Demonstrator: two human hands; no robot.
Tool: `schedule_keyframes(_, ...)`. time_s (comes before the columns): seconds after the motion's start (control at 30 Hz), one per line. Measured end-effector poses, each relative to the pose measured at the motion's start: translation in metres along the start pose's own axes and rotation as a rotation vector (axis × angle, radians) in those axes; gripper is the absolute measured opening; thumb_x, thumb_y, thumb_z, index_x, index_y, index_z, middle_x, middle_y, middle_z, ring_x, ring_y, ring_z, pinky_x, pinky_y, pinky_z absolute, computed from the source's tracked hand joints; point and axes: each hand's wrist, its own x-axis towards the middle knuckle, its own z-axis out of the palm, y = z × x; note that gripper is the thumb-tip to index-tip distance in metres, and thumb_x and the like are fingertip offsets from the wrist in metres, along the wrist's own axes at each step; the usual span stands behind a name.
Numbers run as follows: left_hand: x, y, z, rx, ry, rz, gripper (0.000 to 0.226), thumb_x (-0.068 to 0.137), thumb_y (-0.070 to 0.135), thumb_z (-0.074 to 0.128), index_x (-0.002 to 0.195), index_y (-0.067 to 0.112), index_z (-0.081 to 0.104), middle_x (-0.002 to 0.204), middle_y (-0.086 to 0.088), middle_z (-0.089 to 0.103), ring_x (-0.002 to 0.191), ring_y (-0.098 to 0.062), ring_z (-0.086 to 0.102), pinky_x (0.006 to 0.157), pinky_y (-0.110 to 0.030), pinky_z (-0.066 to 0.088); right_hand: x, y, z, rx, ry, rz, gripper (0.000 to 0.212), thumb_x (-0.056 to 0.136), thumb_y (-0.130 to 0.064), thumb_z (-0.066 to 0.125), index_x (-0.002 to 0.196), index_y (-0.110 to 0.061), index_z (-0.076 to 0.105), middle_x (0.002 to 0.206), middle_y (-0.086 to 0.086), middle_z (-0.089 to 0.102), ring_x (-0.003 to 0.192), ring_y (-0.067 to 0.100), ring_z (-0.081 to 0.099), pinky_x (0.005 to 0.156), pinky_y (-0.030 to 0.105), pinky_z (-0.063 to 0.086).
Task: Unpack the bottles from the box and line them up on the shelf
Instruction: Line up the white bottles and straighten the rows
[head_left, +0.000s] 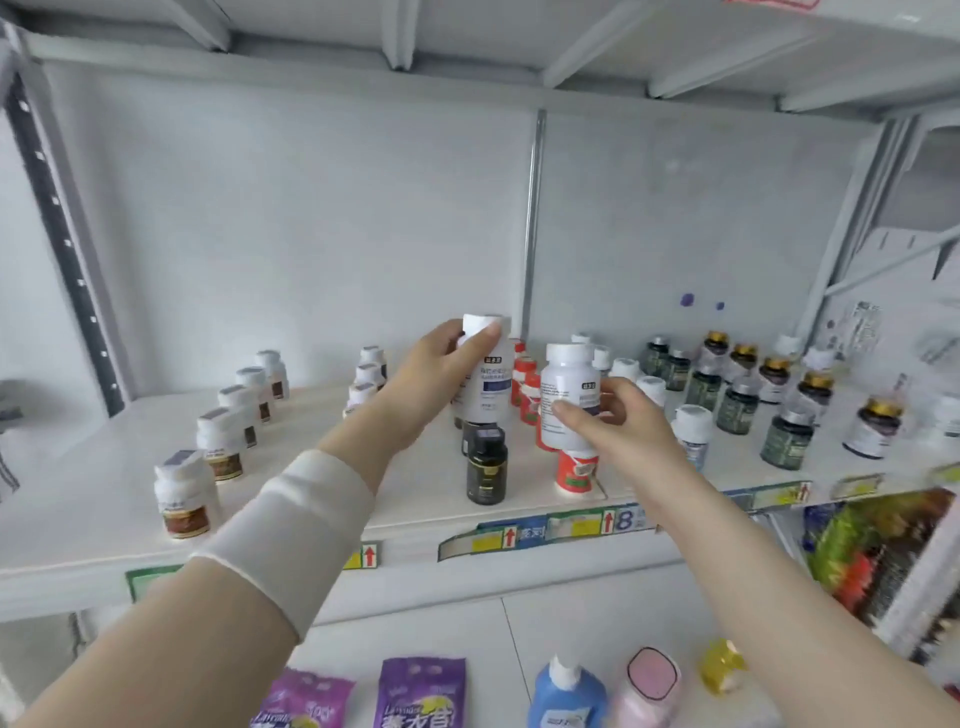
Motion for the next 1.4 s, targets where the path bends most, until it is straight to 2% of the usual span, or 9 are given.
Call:
schedule_keyframes(0.1, 0.043, -0.007, 0.031, -0.021, -0.044, -0.001, 0.023, 0.094, 0.036, 0.050, 0.101, 0.015, 0.058, 0.085, 0.003, 0.064, 0.080, -0.013, 0.062, 0.079, -0.032, 0.052, 0.033, 0.012, -0.033, -0.023, 0.022, -0.001, 0.034, 0.078, -0.023, 0.072, 0.107, -0.024, 0.053, 0.097, -0.006, 0.063, 0.084, 0.002, 0.058, 0.071, 0.019, 0.047)
schedule_keyframes(0.3, 0.123, -0.016, 0.108, -0.049, -0.140, -0.012, 0.026, 0.093, 0.035, 0.052, 0.110, 0.015, 0.058, 0.097, -0.002, 0.066, 0.091, -0.018, 0.064, 0.086, -0.035, 0.053, 0.084, 0.044, -0.109, -0.009, 0.066, 0.034, 0.036, 0.080, -0.022, 0.071, 0.111, -0.026, 0.052, 0.095, -0.014, 0.061, 0.085, -0.002, 0.057, 0.070, 0.015, 0.046)
schedule_keyframes(0.47, 0.174, -0.024, 0.199, -0.055, -0.232, -0.017, 0.031, 0.092, 0.031, 0.055, 0.111, 0.007, 0.059, 0.097, -0.008, 0.060, 0.089, -0.019, 0.060, 0.086, -0.036, 0.053, 0.118, 0.081, -0.186, -0.030, 0.136, 0.083, 0.039, 0.079, -0.023, 0.072, 0.112, -0.025, 0.051, 0.098, -0.011, 0.060, 0.087, 0.000, 0.057, 0.071, 0.015, 0.046)
schedule_keyframes(0.63, 0.214, -0.026, 0.308, -0.085, -0.275, -0.014, 0.027, 0.094, 0.031, 0.053, 0.109, 0.010, 0.060, 0.091, -0.003, 0.062, 0.080, -0.012, 0.062, 0.076, -0.027, 0.057, 0.143, 0.111, -0.288, -0.037, 0.163, 0.083, 0.037, 0.080, -0.026, 0.071, 0.109, -0.028, 0.049, 0.096, -0.016, 0.059, 0.087, -0.002, 0.056, 0.069, 0.015, 0.044)
schedule_keyframes(0.77, 0.238, -0.029, 0.393, -0.119, -0.297, -0.070, 0.023, 0.097, 0.034, 0.047, 0.103, 0.016, 0.060, 0.093, 0.000, 0.067, 0.088, -0.016, 0.065, 0.092, -0.040, 0.051, 0.163, 0.129, -0.372, -0.038, 0.179, 0.082, 0.032, 0.080, -0.022, 0.071, 0.106, -0.024, 0.052, 0.098, -0.008, 0.062, 0.083, 0.003, 0.058, 0.070, 0.016, 0.046)
schedule_keyframes(0.93, 0.267, -0.021, 0.475, -0.197, -0.328, -0.155, 0.053, 0.083, 0.047, 0.047, 0.119, 0.008, 0.053, 0.105, -0.010, 0.063, 0.102, -0.026, 0.061, 0.099, -0.048, 0.046, 0.193, 0.151, -0.450, -0.034, 0.162, 0.103, 0.035, 0.079, -0.023, 0.071, 0.109, -0.023, 0.052, 0.098, -0.009, 0.062, 0.084, 0.001, 0.058, 0.070, 0.016, 0.047)
schedule_keyframes(1.07, 0.296, -0.024, 0.523, -0.113, -0.334, -0.150, 0.068, 0.077, 0.054, 0.052, 0.126, 0.006, 0.047, 0.105, -0.007, 0.063, 0.098, -0.022, 0.063, 0.093, -0.044, 0.050, 0.222, 0.168, -0.494, -0.056, 0.136, 0.125, 0.044, 0.079, -0.025, 0.071, 0.118, -0.020, 0.050, 0.104, -0.004, 0.062, 0.088, 0.004, 0.058, 0.070, 0.017, 0.045)
schedule_keyframes(1.27, 0.351, -0.045, 0.575, 0.027, -0.303, -0.110, 0.053, 0.089, 0.047, 0.055, 0.126, 0.010, 0.047, 0.119, -0.010, 0.064, 0.107, -0.023, 0.064, 0.096, -0.044, 0.050, 0.276, 0.195, -0.539, -0.121, 0.083, 0.155, 0.043, 0.078, -0.024, 0.073, 0.114, -0.018, 0.049, 0.107, -0.002, 0.062, 0.087, 0.010, 0.059, 0.070, 0.024, 0.048)
schedule_keyframes(1.4, 0.387, -0.058, 0.604, 0.072, -0.299, -0.111, 0.055, 0.086, 0.048, 0.056, 0.126, 0.012, 0.046, 0.119, -0.006, 0.063, 0.105, -0.021, 0.063, 0.085, -0.038, 0.053, 0.312, 0.210, -0.562, -0.194, 0.040, 0.214, 0.047, 0.075, -0.023, 0.076, 0.114, -0.016, 0.049, 0.106, -0.002, 0.061, 0.085, 0.011, 0.060, 0.085, 0.034, 0.051)
